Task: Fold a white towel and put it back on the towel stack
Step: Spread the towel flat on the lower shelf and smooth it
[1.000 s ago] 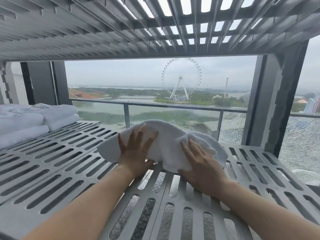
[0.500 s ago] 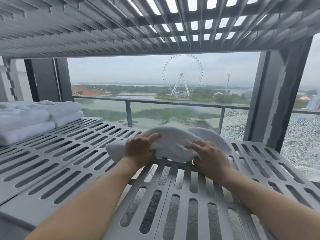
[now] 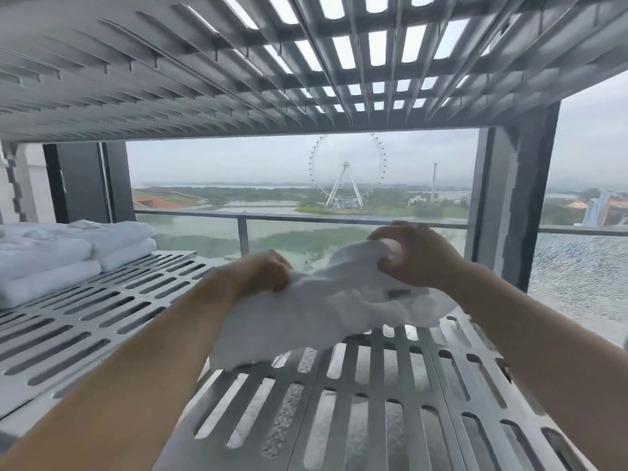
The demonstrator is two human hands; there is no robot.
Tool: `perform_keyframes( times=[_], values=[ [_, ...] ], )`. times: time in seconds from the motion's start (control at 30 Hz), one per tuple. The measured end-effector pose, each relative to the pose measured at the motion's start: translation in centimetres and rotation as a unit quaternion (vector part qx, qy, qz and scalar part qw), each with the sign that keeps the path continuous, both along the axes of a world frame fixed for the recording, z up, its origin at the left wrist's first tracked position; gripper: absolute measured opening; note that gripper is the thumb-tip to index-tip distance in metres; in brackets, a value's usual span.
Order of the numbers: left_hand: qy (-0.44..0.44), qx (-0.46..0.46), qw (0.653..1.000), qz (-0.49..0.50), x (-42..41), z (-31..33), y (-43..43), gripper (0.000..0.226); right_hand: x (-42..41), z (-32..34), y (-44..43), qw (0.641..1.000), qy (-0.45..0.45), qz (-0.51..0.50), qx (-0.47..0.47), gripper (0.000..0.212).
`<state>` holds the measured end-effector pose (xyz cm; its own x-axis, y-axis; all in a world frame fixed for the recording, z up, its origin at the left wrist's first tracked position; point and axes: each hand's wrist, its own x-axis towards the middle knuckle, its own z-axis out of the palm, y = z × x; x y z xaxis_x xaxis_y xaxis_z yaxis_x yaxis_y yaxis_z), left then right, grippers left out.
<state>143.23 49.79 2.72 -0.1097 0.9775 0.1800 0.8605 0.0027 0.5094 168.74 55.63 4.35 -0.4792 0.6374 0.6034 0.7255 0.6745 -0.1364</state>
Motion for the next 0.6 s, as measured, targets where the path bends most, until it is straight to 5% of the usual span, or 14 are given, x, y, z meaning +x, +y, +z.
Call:
perform_keyframes(
  times=[0.03,0.1,0.23,0.33,0.47,0.6],
  values=[
    [0.059,-0.019,0.997,0.039,0.0,-0.7,0.5,0.014,-0.4,-1.0,0.5,1.000,-0.007,-0.012,0.014,0.034],
    [0.204,0.086,0.964,0.144,0.1,-3.2,1.3,0.013,-1.2,-3.5,1.4,0.997,-0.020,-0.055,0.051,0.031],
    [0.104,0.266,0.950,0.123,1.4,-6.9,2.0,0.024,-3.4,-7.1,2.5,0.988,-0.002,-0.066,0.141,0.036],
    [0.134,0.212,0.966,0.067,1.7,-8.0,2.2,0.052,-4.7,-9.5,3.4,0.995,-0.076,-0.055,0.036,0.075],
    [0.227,0.068,0.972,0.009,1.4,-8.4,2.0,0.099,-4.6,-9.7,4.8,0.988,-0.152,-0.034,-0.019,0.097],
    [0.199,0.058,0.978,-0.015,0.6,-8.2,2.6,0.085,-3.7,-9.0,4.6,0.978,-0.203,-0.043,0.000,0.107]
  ],
)
